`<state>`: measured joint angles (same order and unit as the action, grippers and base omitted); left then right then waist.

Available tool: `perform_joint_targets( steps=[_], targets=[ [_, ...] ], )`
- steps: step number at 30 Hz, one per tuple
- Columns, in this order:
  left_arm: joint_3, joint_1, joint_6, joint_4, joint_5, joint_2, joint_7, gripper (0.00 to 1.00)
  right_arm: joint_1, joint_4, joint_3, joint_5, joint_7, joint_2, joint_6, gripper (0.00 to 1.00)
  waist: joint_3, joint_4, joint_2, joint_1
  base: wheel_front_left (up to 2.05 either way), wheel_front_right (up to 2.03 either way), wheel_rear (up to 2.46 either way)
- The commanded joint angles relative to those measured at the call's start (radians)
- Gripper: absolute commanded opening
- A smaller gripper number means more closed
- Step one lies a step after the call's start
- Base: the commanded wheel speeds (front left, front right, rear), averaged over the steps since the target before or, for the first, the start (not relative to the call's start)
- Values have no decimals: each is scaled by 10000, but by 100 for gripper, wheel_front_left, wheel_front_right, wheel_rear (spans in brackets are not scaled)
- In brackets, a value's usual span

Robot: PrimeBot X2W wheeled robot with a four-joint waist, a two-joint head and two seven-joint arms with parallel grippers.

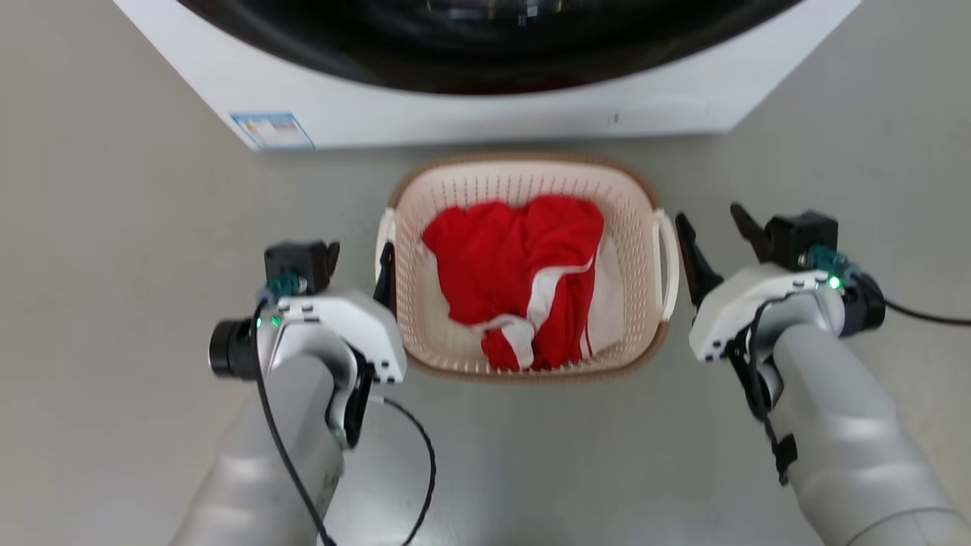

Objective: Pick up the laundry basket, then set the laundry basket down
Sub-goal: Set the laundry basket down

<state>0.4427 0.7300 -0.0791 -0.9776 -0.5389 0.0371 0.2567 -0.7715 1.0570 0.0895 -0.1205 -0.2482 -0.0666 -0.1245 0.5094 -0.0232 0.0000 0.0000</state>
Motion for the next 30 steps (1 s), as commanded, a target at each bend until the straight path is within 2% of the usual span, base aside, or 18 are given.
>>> perform_joint_targets(
  steps=[1,17,30],
  targets=[
    [-359,-360,-25,328,183,231,51,100,389,-233,96,140,-135,164,-62,100,-771,88,0,0,0,0,0],
    [-2405,-3151,254,2782,1424,365,51,100,2299,-1917,-339,981,-135,164,-62,100,-3385,127,0,0,0,0,0],
    [-3769,-5025,598,4247,2050,301,51,100,4063,-3757,-877,1103,-135,164,-62,100,-4677,65,0,0,0,0,0]
  ],
)
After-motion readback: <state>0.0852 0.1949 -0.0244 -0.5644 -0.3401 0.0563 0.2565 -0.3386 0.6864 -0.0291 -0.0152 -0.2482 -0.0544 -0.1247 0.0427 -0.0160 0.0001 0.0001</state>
